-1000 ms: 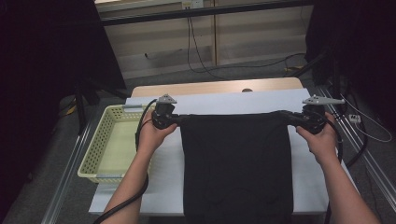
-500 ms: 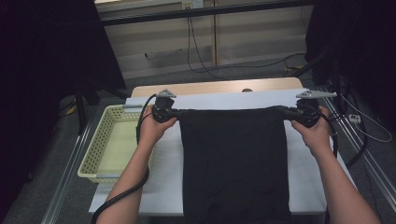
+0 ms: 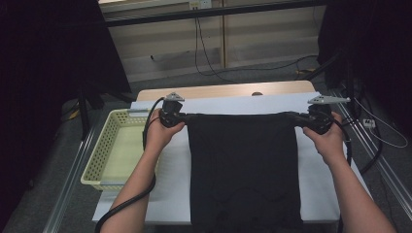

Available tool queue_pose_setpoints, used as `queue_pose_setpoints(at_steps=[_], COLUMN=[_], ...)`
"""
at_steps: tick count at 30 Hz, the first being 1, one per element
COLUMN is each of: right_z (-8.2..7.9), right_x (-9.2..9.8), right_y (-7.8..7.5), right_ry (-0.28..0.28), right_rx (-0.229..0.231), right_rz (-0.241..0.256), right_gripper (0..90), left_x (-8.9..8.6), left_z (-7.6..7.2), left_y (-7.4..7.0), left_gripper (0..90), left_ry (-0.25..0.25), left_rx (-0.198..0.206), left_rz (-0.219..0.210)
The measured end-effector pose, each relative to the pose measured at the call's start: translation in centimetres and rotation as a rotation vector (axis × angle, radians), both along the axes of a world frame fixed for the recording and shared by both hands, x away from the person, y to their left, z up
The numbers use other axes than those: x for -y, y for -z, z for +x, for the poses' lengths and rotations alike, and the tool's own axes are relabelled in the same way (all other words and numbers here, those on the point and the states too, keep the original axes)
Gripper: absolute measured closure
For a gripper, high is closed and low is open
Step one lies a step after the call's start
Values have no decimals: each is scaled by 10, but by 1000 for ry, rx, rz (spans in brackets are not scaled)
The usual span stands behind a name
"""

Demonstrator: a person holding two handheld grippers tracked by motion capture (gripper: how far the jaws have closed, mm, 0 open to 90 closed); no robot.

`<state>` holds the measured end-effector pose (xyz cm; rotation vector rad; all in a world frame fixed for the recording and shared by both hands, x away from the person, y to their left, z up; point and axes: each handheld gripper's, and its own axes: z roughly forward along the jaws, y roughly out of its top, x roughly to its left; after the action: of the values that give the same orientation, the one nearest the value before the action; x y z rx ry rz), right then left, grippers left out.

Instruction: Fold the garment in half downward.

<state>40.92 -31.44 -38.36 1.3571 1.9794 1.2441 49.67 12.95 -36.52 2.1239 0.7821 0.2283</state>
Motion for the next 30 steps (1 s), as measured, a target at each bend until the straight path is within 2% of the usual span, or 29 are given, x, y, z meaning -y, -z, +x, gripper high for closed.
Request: queue_pose_setpoints(at_steps=[5, 8, 15, 19, 22, 23, 24, 25, 26, 27, 30], right_z=[3, 6, 18, 33, 47, 51, 55, 57, 59, 58, 52], right_x=[0, -1, -2, -2, -2, -4, -5, -7, -9, -12, -17], right_y=[1, 1, -1, -4, -7, -7, -6, -5, -5, -4, -2], right_ry=[12, 13, 11, 18, 42, 45, 52, 72, 95, 87, 71], right_rx=[3, 5, 0, -1, 1, 7, 6, 8, 11, 21, -5], right_rz=[5, 6, -11, 0, 16, 4, -6, -23, -61, -83, -93], right_gripper=[860, 860, 860, 860, 853, 814, 677, 578, 557, 550, 449], left_x=[0, 1, 2, 1, 4, 5, 7, 7, 8, 9, 12], left_z=[2, 5, 20, 35, 45, 47, 49, 50, 50, 49, 43], left_y=[-6, -8, -6, -6, -6, -5, -3, -1, 2, 4, 12], left_gripper=[863, 863, 862, 862, 854, 819, 700, 612, 588, 554, 434], left_ry=[-4, -2, -5, -29, -39, -47, -63, -79, -81, -85, -75], left_rx=[5, 16, 16, 16, 12, 17, 6, 0, 0, -10, -18], left_rz=[-14, -6, 4, -4, -15, -10, -13, -16, -8, -4, 11])
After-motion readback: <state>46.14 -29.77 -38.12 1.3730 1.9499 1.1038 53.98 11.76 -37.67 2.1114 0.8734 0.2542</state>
